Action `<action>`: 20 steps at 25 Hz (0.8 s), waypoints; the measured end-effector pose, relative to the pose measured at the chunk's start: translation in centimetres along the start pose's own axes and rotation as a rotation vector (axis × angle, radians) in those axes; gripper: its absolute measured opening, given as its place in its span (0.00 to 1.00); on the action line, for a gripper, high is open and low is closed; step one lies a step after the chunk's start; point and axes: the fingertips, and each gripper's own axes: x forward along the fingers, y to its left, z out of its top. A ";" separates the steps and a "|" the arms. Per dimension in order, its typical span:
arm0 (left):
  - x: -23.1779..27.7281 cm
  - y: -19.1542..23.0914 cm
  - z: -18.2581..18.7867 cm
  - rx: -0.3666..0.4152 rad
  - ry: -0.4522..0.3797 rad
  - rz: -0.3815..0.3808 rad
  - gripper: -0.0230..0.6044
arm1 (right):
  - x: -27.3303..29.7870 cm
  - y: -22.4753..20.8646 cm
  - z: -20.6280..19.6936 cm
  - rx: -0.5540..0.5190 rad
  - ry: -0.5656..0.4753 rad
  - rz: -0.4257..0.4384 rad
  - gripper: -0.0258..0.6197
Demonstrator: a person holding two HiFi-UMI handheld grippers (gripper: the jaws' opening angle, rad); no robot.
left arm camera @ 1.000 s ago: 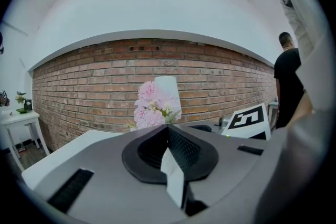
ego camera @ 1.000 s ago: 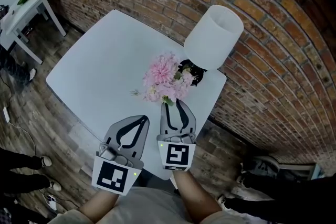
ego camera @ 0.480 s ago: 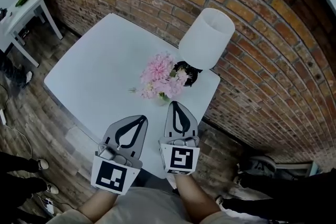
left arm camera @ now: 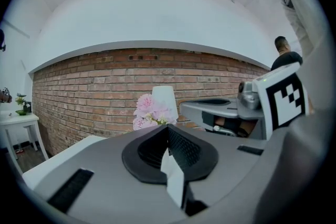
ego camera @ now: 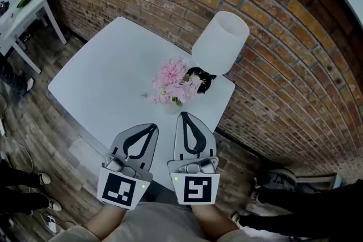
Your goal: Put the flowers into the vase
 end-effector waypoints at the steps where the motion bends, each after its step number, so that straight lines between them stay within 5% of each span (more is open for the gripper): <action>1: -0.2 0.0 0.1 -0.001 -0.002 0.003 0.05 | -0.3 0.4 0.6 0.004 -0.007 0.009 0.05; 20: -5.4 0.4 1.2 -0.001 -0.038 0.066 0.05 | -4.6 5.7 2.8 0.045 -0.013 0.121 0.05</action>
